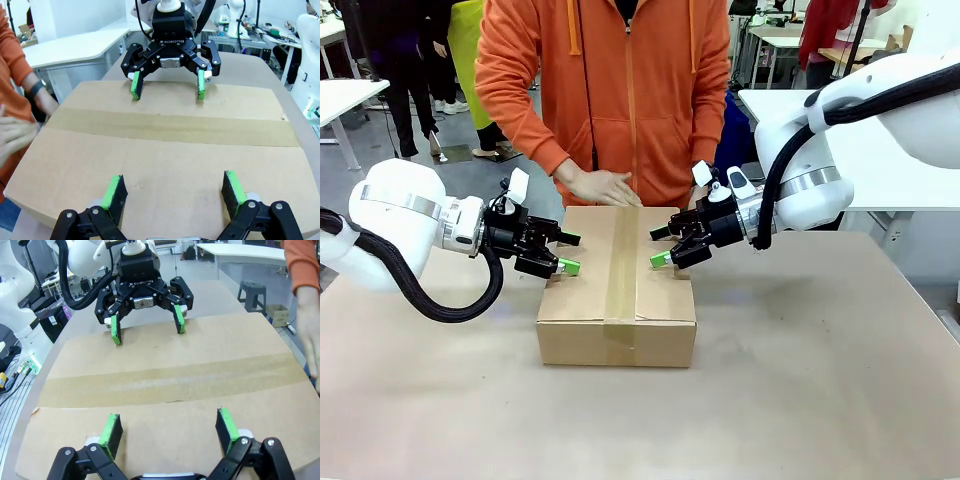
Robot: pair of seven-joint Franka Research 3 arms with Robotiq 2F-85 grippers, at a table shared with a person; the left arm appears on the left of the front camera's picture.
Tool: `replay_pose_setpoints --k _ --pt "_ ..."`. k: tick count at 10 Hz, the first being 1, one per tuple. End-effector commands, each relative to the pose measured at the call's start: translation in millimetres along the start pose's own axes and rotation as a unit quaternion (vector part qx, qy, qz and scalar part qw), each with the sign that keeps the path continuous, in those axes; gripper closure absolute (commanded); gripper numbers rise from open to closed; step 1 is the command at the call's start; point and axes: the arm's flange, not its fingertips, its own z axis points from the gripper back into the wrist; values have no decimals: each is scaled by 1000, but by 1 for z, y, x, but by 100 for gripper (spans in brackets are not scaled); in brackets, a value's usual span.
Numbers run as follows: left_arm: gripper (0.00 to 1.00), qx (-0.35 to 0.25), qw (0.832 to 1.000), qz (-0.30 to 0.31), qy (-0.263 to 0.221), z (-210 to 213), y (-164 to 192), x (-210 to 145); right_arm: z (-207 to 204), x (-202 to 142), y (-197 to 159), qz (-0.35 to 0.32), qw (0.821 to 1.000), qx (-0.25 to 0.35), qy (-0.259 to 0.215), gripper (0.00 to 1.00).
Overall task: Pack the gift set into the box.
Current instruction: Press and hold the closed box until the human finishes sealing it.
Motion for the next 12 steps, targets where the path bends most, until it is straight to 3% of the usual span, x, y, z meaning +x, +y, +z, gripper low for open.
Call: replay_pose_setpoints --k 1,5,6,8,9,11,12 --pt "0 0 1000 -4 2 0 -1 -2 -1 -3 1 0 1000 -1 3 0" --pt "0 0 1000 0 0 0 0 0 0 0 0 0 1000 0 0 0" --pt "0 -55 993 -12 -103 32 -16 21 24 20 25 35 997 33 -66 0" --pt "0 -49 962 -31 -266 122 -40 30 102 33 75 83 979 10 -184 0" --pt "0 -25 945 -47 -323 160 -50 19 136 24 96 107 970 -16 -218 0" --pt "0 75 923 -37 -376 212 -63 -15 186 -9 125 109 949 -112 -272 0" --pt "0 113 918 -1 -379 219 -64 -24 192 -19 125 96 944 -166 -267 0"
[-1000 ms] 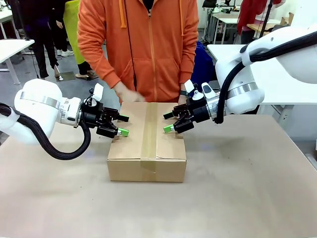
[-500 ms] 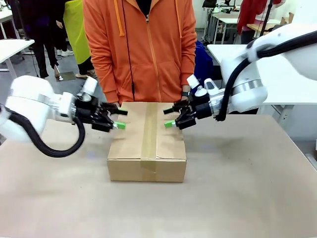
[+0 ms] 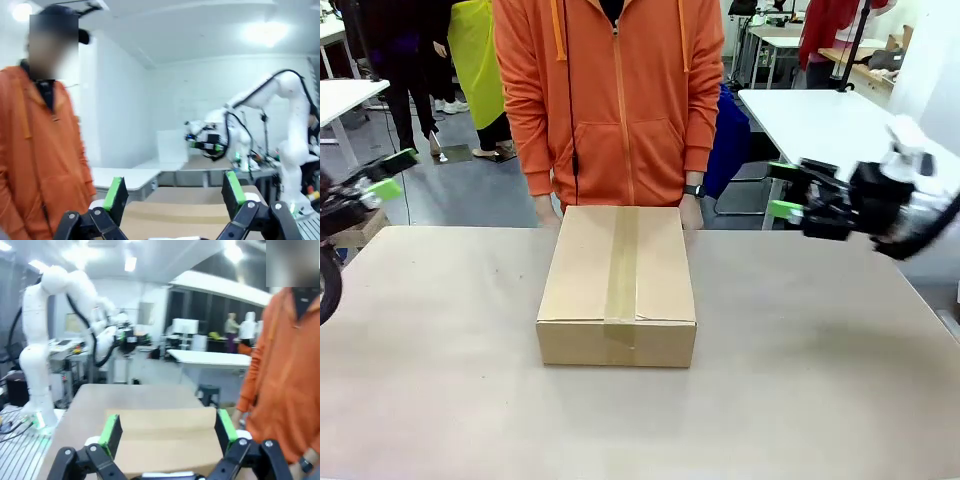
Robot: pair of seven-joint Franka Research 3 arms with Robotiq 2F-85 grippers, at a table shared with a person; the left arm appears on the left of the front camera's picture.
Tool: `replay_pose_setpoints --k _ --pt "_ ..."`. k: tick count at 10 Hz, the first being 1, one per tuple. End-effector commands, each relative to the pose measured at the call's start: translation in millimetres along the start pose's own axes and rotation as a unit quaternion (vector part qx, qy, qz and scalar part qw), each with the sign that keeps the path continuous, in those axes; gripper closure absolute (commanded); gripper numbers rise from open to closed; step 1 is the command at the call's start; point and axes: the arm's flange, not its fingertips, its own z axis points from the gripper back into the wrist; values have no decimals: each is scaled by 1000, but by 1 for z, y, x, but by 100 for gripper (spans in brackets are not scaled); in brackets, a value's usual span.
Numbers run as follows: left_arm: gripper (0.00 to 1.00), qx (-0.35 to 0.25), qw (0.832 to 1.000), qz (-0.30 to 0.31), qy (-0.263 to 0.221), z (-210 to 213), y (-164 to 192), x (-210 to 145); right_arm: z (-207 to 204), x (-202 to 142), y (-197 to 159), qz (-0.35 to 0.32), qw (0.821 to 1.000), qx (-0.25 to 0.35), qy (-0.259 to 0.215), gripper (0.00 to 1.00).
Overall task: Pack the gift set into the box.
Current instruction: Press and hold the closed box until the human finishes sealing it.
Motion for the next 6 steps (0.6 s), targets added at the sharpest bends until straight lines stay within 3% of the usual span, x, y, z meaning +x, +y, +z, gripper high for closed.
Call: replay_pose_setpoints --k 1,6 --pt "0 -44 999 -6 17 -34 3 3 -34 5 -10 -5 999 47 12 0" --pt "0 -44 999 -6 17 -34 3 3 -34 5 -10 -5 999 47 12 0"
